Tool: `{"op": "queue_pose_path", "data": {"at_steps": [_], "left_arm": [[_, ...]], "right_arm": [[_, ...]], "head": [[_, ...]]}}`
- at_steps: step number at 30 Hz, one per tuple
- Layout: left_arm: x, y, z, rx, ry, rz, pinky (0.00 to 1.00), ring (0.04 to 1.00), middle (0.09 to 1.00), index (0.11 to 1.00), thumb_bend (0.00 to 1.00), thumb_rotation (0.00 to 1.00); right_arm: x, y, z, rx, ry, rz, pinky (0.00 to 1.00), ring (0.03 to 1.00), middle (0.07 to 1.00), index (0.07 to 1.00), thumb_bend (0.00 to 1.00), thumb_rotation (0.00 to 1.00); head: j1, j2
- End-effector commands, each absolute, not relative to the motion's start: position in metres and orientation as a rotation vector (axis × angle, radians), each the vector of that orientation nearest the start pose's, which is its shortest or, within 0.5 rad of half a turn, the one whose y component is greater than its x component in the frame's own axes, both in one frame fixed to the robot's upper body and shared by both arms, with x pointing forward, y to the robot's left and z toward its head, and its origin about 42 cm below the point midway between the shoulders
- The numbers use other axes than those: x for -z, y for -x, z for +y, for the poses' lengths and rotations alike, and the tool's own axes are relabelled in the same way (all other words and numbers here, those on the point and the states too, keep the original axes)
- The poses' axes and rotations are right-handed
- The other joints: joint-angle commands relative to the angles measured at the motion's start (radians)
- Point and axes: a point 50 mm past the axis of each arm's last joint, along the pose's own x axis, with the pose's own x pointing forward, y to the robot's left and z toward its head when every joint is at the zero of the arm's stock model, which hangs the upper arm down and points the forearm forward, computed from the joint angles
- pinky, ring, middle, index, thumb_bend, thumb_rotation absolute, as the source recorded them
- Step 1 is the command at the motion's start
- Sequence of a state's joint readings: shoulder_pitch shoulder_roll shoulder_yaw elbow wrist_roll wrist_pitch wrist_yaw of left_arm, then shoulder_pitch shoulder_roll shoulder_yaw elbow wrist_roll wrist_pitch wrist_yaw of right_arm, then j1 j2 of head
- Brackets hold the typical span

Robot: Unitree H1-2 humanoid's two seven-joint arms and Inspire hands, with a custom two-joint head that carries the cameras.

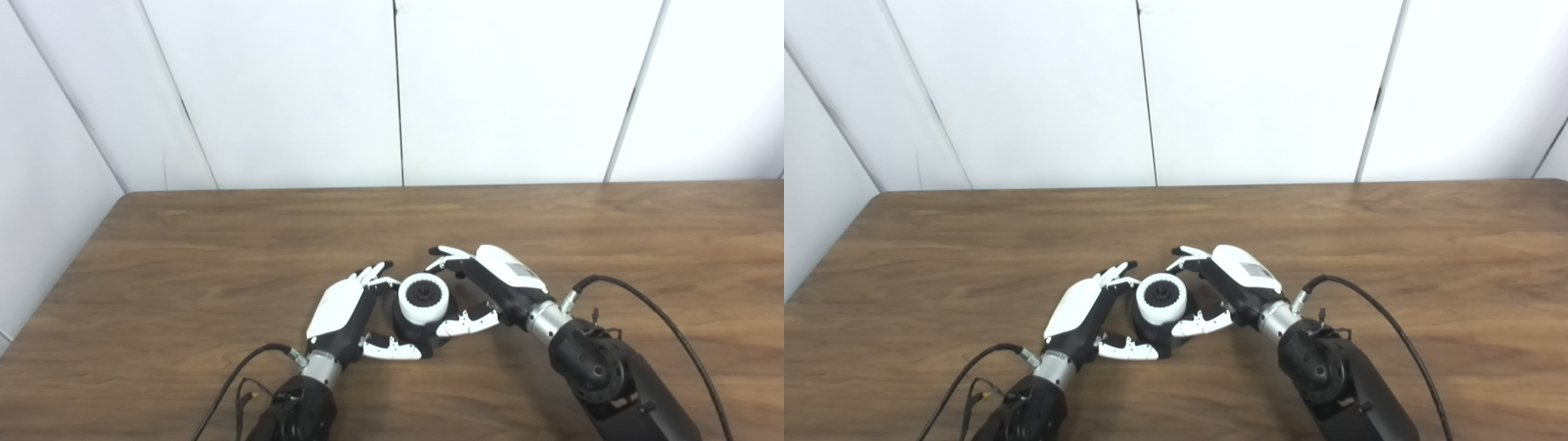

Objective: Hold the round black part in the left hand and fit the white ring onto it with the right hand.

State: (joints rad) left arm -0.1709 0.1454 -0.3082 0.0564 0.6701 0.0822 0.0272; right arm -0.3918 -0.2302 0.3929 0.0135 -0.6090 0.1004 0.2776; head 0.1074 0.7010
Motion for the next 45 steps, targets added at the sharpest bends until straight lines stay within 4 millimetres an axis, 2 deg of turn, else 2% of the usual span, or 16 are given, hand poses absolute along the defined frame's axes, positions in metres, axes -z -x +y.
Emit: {"op": "queue_pose_path", "data": {"at_steps": [1, 5, 10, 12, 22, 35, 45], "left_arm": [[-0.125, -0.330, 0.164, 0.255, -0.847, -0.152, 0.97, 0.967, 0.959, 0.594, 0.83, 0.36], [-0.126, -0.331, 0.164, 0.254, -0.849, -0.149, 0.97, 0.969, 0.962, 0.596, 0.83, 0.36], [-0.125, -0.331, 0.163, 0.251, -0.849, -0.153, 0.96, 0.964, 0.957, 0.595, 0.84, 0.36], [-0.123, -0.330, 0.163, 0.249, -0.848, -0.155, 0.96, 0.964, 0.956, 0.594, 0.84, 0.36], [-0.121, -0.329, 0.164, 0.254, -0.845, -0.152, 0.97, 0.972, 0.960, 0.594, 0.83, 0.37], [-0.124, -0.332, 0.167, 0.248, -0.849, -0.162, 0.97, 0.964, 0.956, 0.591, 0.83, 0.37], [-0.124, -0.332, 0.168, 0.251, -0.841, -0.162, 0.97, 0.964, 0.957, 0.589, 0.84, 0.36]], "right_arm": [[-0.192, -0.380, -0.150, -0.548, 0.989, -0.247, 0.80, 0.915, 0.948, 0.908, 0.93, 0.44], [-0.192, -0.381, -0.151, -0.573, 1.011, -0.227, 0.84, 0.946, 0.976, 0.958, 0.99, 0.49], [-0.192, -0.382, -0.153, -0.614, 1.028, -0.198, 0.89, 0.983, 0.999, 0.999, 1.00, 0.51], [-0.192, -0.381, -0.155, -0.629, 1.022, -0.183, 0.90, 0.992, 1.000, 1.000, 1.00, 0.50], [-0.186, -0.379, -0.167, -0.611, 0.980, -0.161, 0.86, 0.979, 1.000, 1.000, 1.00, 0.48], [-0.177, -0.372, -0.193, -0.523, 0.913, -0.118, 0.85, 0.991, 1.000, 1.000, 1.00, 0.48], [-0.170, -0.366, -0.203, -0.500, 0.913, -0.103, 0.82, 0.978, 1.000, 1.000, 1.00, 0.47]], "head": [[0.001, 0.001], [0.001, 0.000], [0.002, -0.005], [-0.001, -0.020], [-0.007, -0.037], [-0.019, -0.023], [-0.030, -0.018]]}}
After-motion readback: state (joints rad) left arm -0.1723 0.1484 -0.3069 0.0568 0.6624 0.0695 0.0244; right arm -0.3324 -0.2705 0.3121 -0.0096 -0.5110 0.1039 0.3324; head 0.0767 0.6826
